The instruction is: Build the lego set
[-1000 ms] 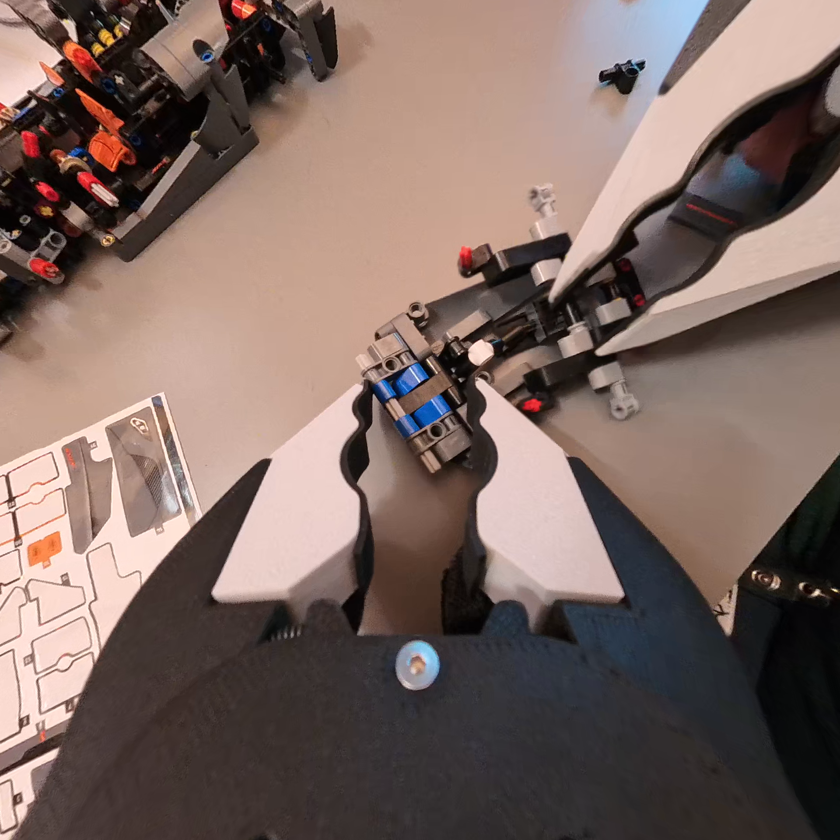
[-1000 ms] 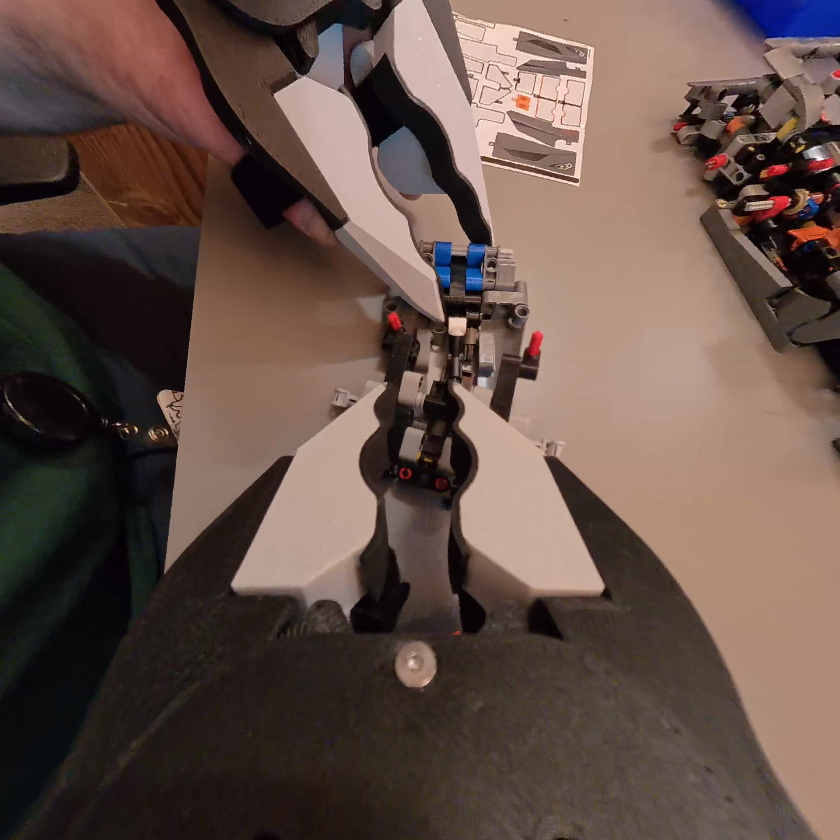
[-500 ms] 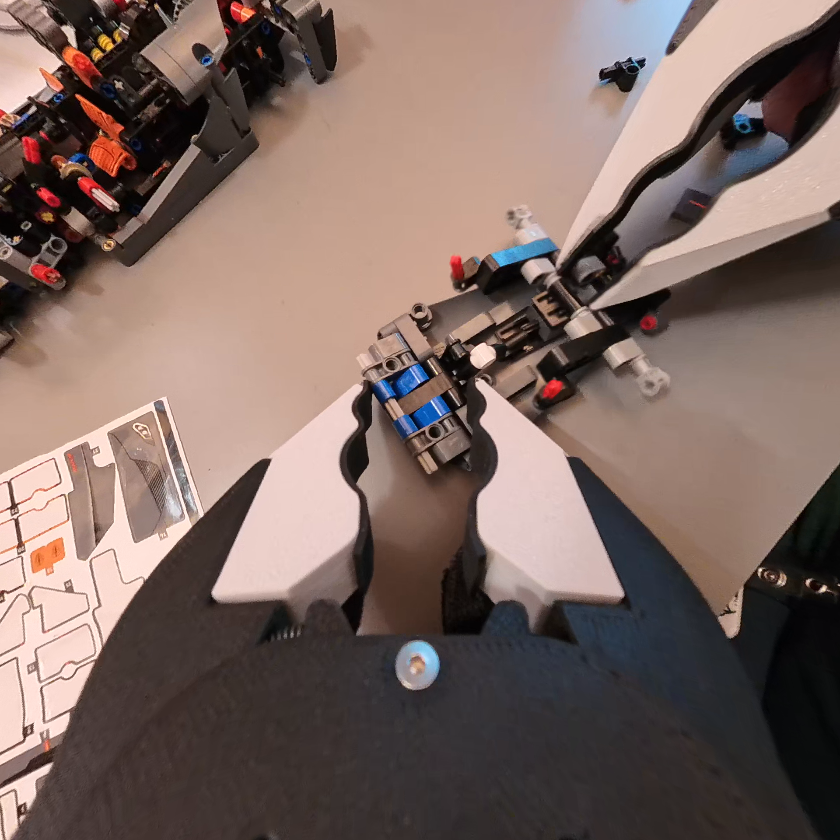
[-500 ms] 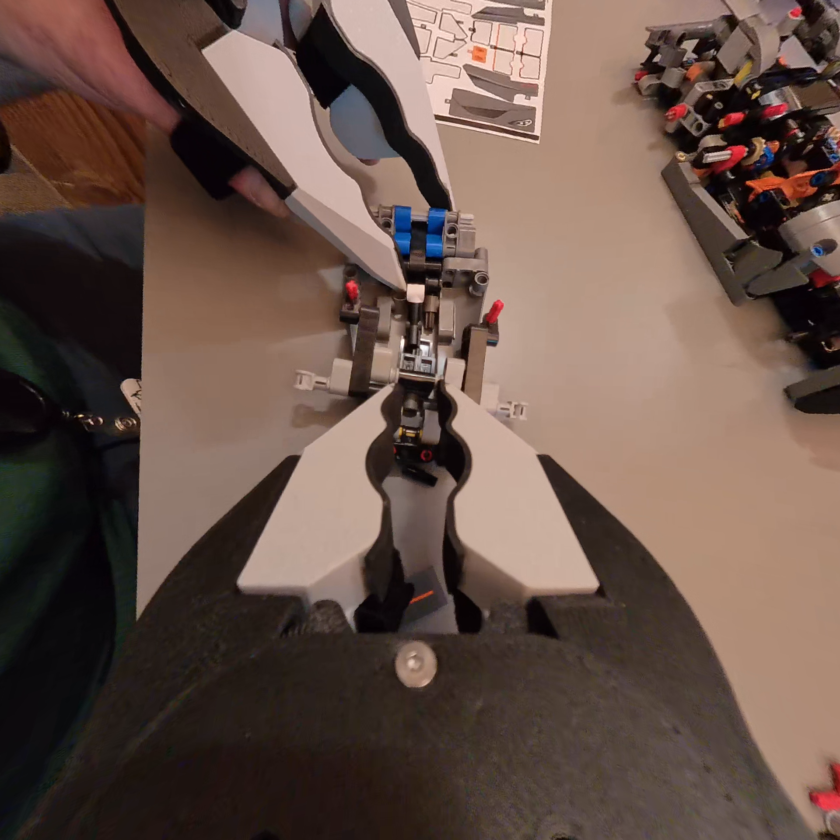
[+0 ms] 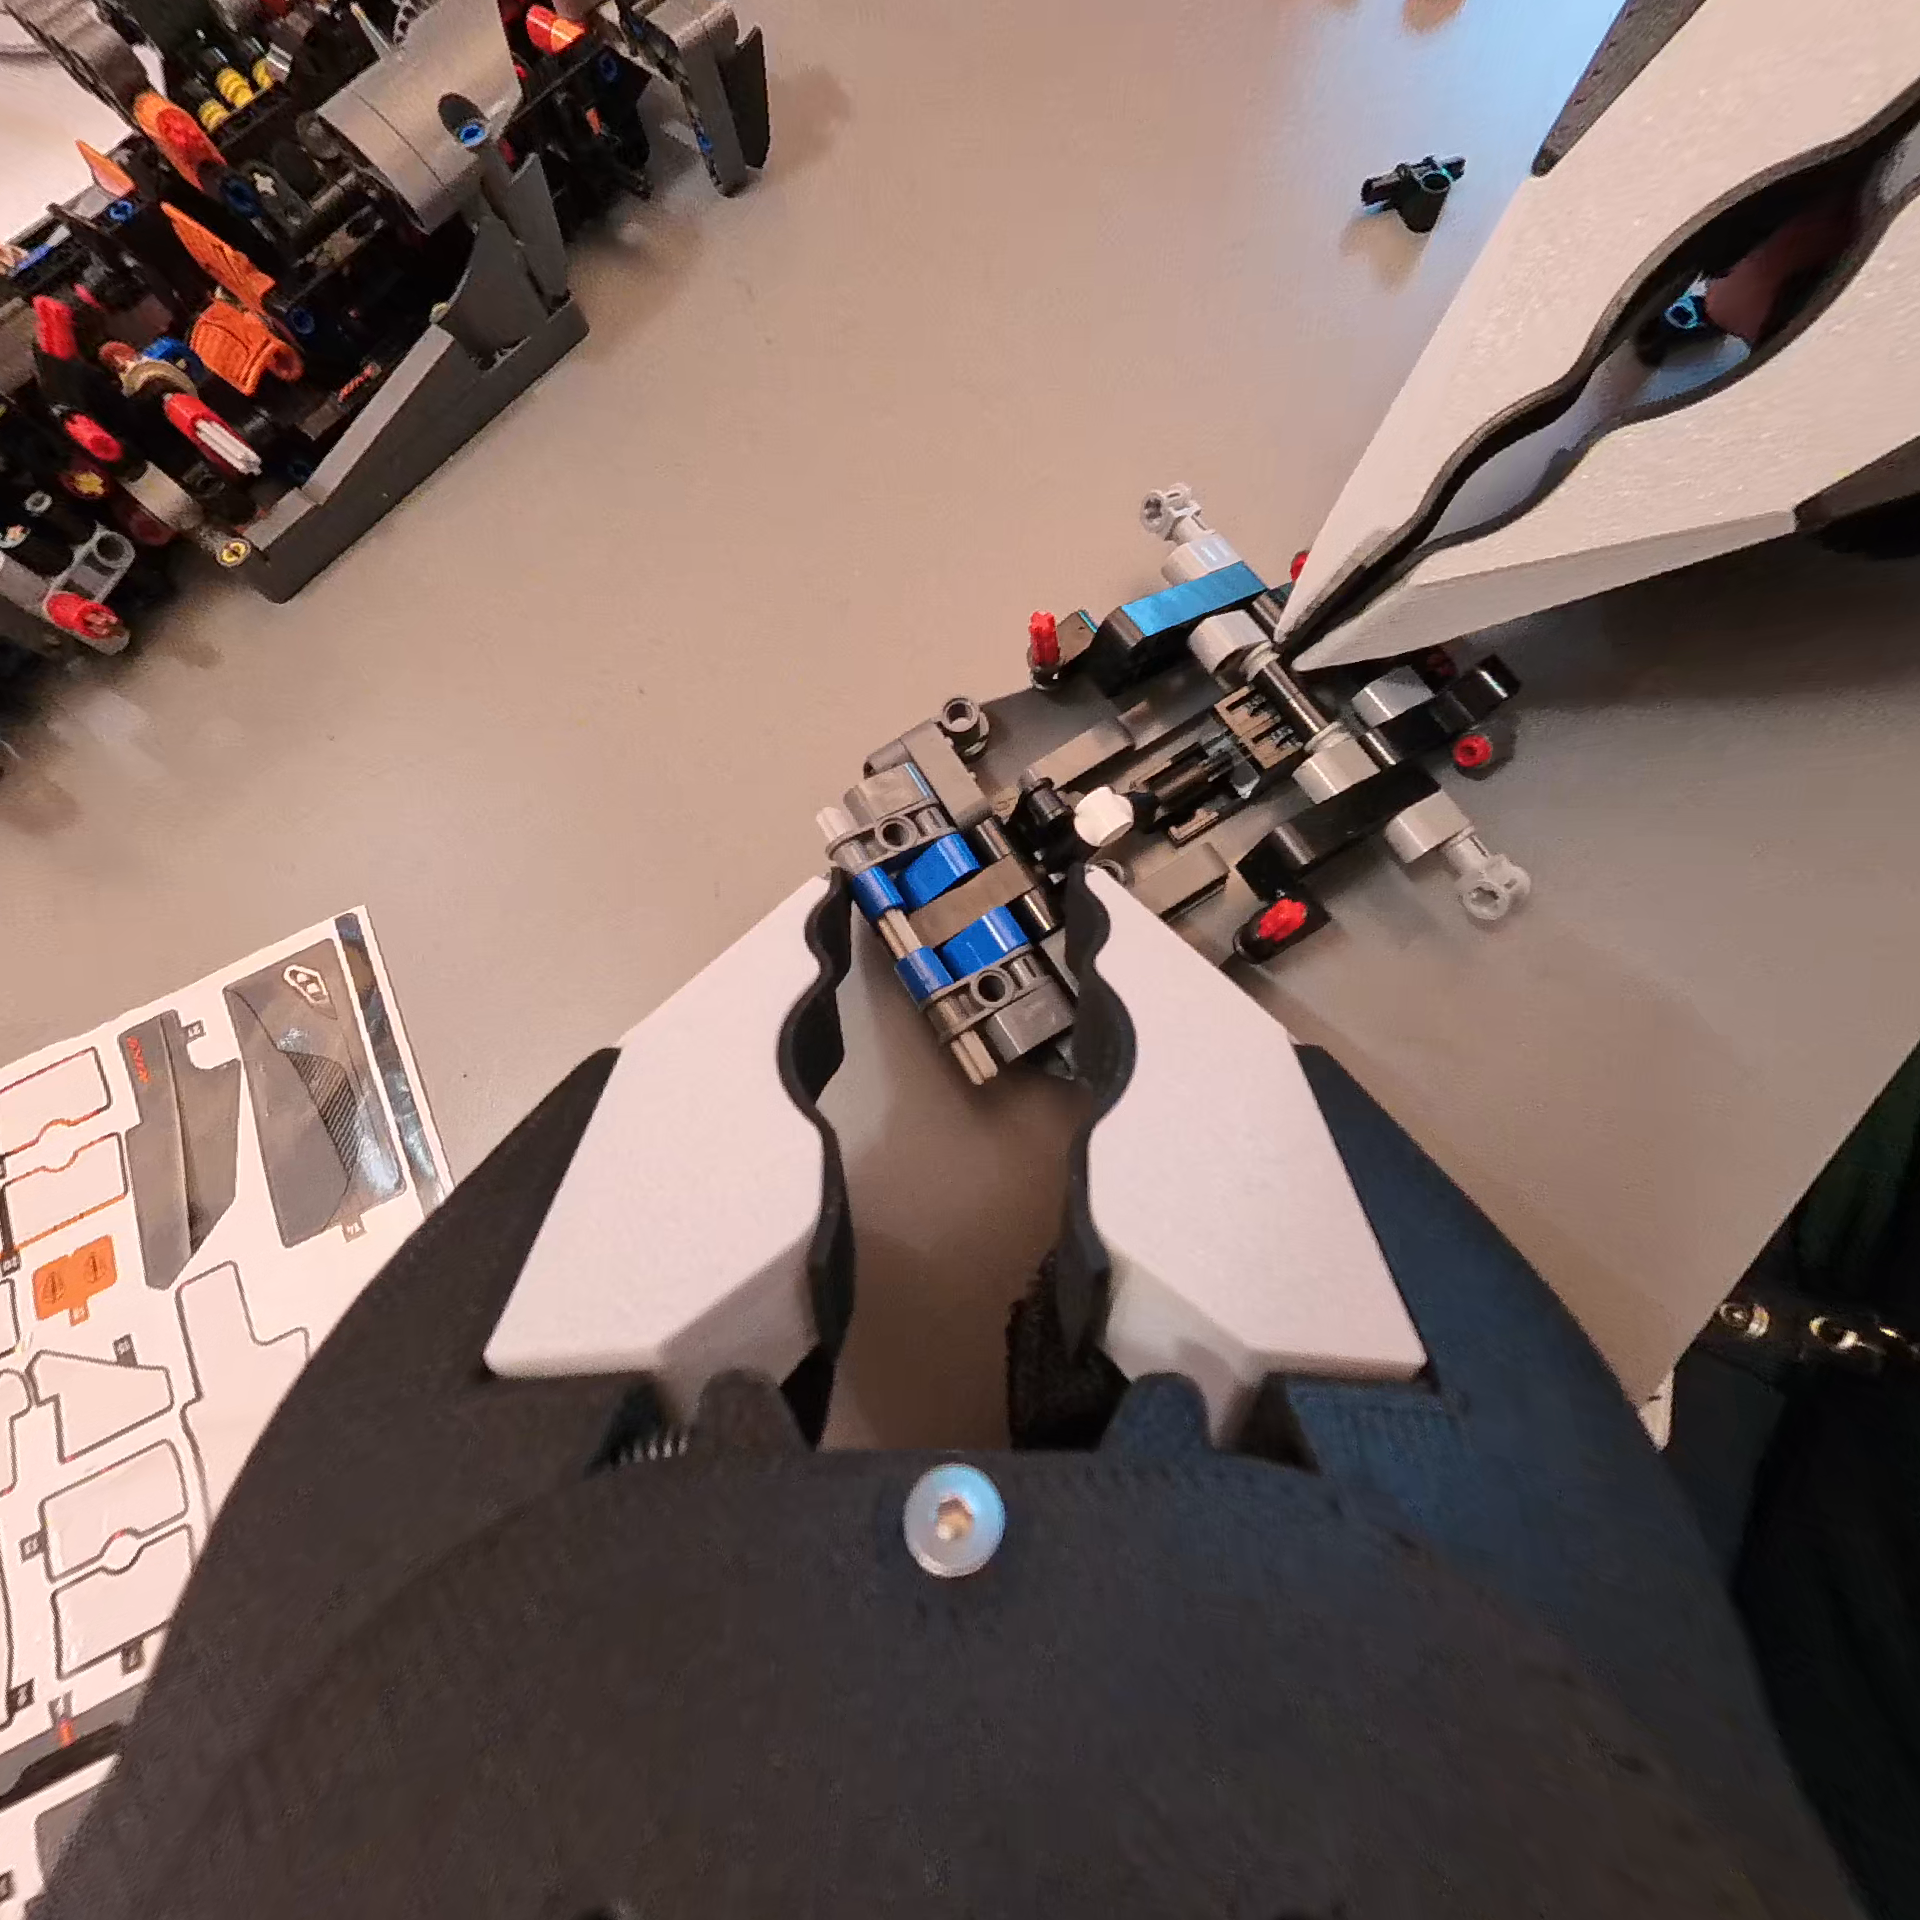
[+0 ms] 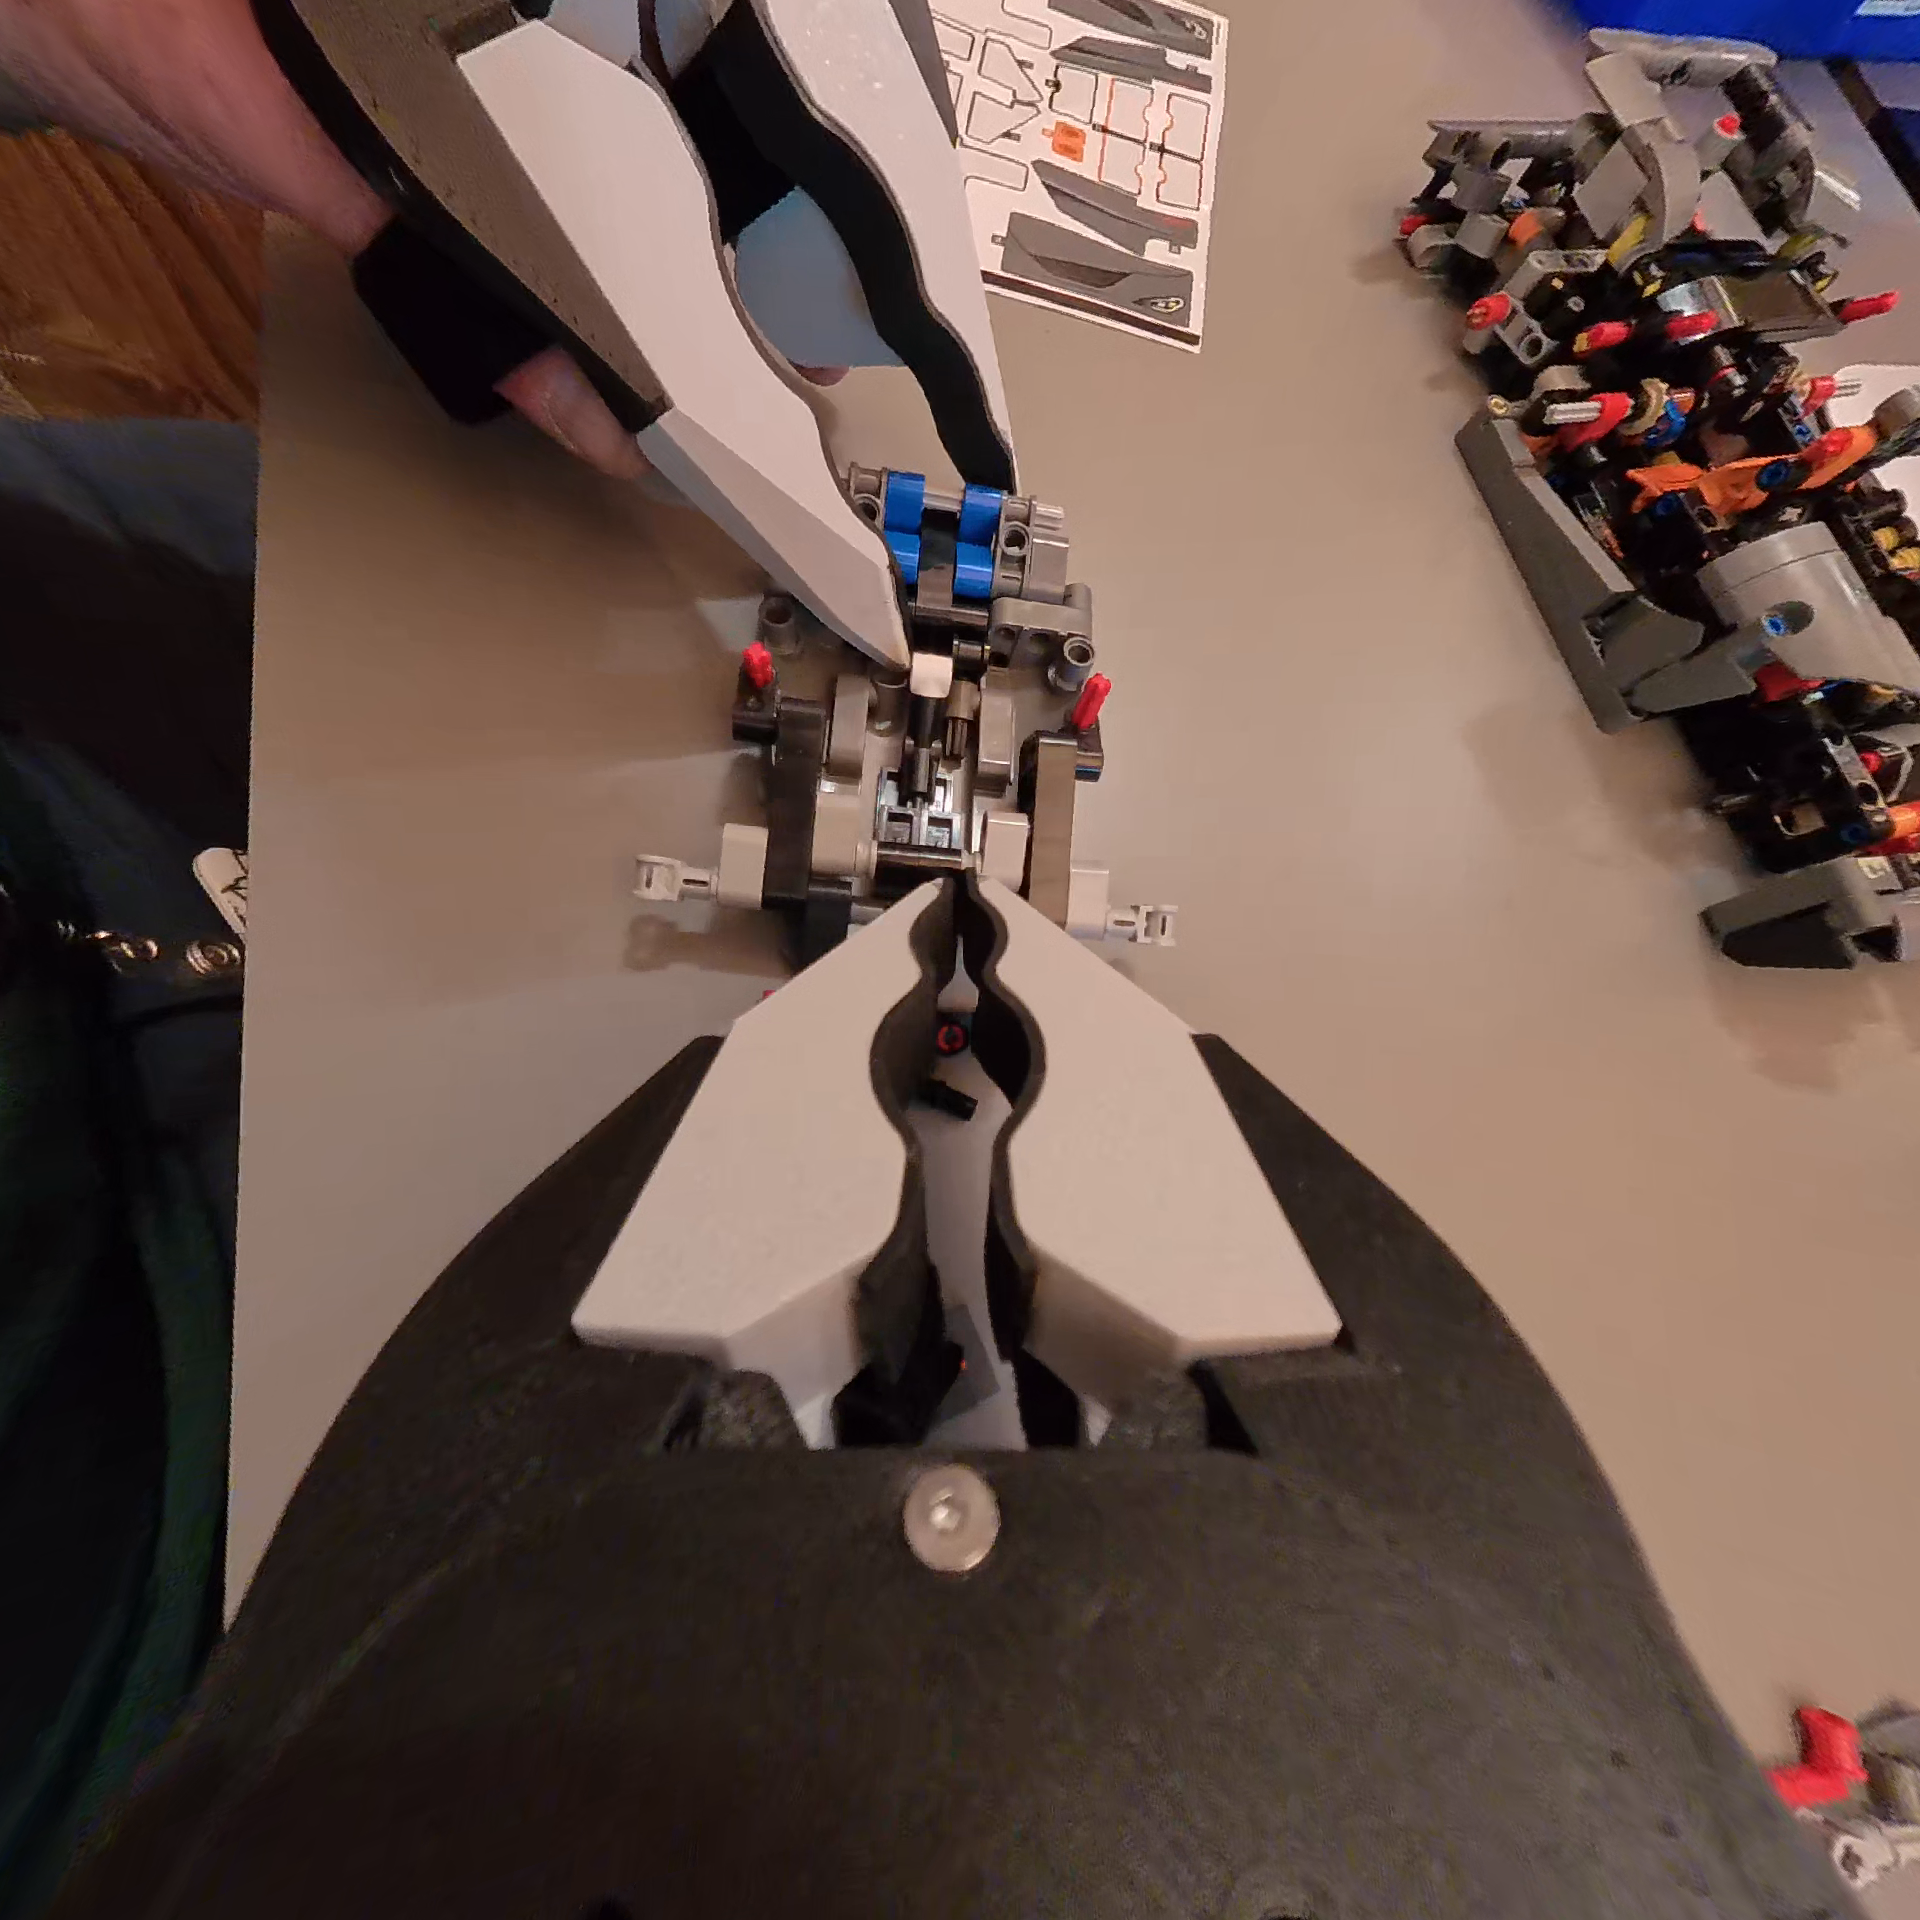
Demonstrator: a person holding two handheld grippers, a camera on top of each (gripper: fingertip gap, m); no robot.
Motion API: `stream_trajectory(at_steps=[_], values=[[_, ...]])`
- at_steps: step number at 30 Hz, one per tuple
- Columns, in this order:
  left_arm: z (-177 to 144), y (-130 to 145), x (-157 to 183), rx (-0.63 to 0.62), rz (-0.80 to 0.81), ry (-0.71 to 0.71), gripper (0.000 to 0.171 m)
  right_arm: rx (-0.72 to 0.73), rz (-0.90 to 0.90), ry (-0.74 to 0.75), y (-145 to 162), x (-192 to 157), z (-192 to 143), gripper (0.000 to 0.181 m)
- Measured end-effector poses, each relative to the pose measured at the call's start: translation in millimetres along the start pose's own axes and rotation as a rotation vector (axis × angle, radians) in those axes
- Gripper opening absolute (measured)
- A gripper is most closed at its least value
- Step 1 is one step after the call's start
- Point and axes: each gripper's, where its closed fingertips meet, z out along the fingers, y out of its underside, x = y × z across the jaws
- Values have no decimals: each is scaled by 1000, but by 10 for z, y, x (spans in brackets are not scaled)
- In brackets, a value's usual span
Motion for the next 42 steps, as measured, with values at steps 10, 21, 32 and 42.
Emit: stream_trajectory(at_steps=[10,21,32,42], values=[[-5,2,4,16,-18,-18,38,20,-30,26,1,6,10,0],[-15,0,-3,23,2,-43,38,35,-2,43,2,13,-5,1],[-1,-9,0,22,4,-25,38,10,-1,-36,1,-59,-28,2],[2,-10,10,21,2,-26,38,6,-6,-24,33,-65,-3,0]])
